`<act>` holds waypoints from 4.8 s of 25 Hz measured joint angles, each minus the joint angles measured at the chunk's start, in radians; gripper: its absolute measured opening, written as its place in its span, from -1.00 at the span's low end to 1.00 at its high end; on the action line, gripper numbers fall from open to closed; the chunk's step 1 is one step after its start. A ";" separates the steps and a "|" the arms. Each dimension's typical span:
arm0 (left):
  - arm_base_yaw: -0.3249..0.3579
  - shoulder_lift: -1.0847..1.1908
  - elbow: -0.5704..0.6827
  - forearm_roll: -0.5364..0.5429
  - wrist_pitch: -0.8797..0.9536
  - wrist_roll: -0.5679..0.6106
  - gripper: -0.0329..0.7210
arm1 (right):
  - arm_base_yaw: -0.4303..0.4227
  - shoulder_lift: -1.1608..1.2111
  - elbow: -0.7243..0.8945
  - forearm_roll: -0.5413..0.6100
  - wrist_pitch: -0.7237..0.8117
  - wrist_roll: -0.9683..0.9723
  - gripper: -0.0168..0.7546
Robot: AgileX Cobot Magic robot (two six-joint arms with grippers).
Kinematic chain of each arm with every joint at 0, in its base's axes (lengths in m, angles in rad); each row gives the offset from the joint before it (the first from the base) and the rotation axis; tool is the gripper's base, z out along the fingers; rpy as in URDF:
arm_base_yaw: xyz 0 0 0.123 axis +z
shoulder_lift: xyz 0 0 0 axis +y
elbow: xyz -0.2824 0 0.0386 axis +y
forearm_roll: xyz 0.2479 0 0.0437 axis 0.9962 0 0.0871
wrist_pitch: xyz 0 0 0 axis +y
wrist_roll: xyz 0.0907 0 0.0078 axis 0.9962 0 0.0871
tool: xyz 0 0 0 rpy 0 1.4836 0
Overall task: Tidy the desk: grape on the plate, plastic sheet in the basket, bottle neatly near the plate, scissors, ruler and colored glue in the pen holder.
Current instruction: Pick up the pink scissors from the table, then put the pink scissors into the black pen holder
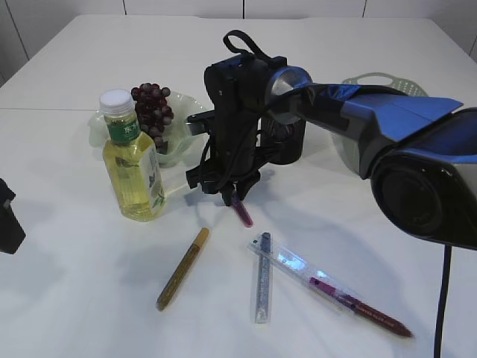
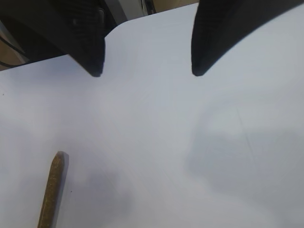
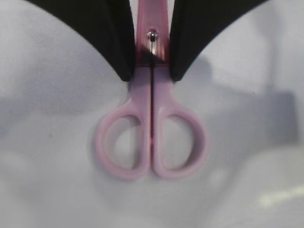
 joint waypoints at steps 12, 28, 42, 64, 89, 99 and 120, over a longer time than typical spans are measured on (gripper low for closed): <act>0.000 0.000 0.000 0.000 0.000 0.000 0.21 | 0.000 0.000 0.000 0.000 -0.002 0.002 -0.48; 0.000 0.000 0.000 0.000 0.000 0.000 0.21 | 0.000 -0.047 0.000 0.002 -0.002 0.013 -0.48; 0.000 0.000 0.000 0.000 0.000 0.000 0.21 | -0.013 -0.159 0.000 0.024 0.002 0.002 -0.49; 0.000 0.000 0.000 0.000 0.002 0.000 0.19 | -0.353 -0.382 0.000 0.238 -0.060 -0.199 -0.49; 0.000 0.000 -0.003 0.000 0.008 0.000 0.19 | -0.365 -0.359 0.172 0.406 -0.418 -0.503 -0.49; 0.000 0.000 -0.003 0.000 0.010 0.000 0.19 | -0.369 -0.352 0.350 0.585 -0.660 -0.632 -0.49; 0.000 0.000 -0.003 0.000 0.012 0.000 0.19 | -0.369 -0.290 0.359 0.638 -0.699 -0.695 -0.49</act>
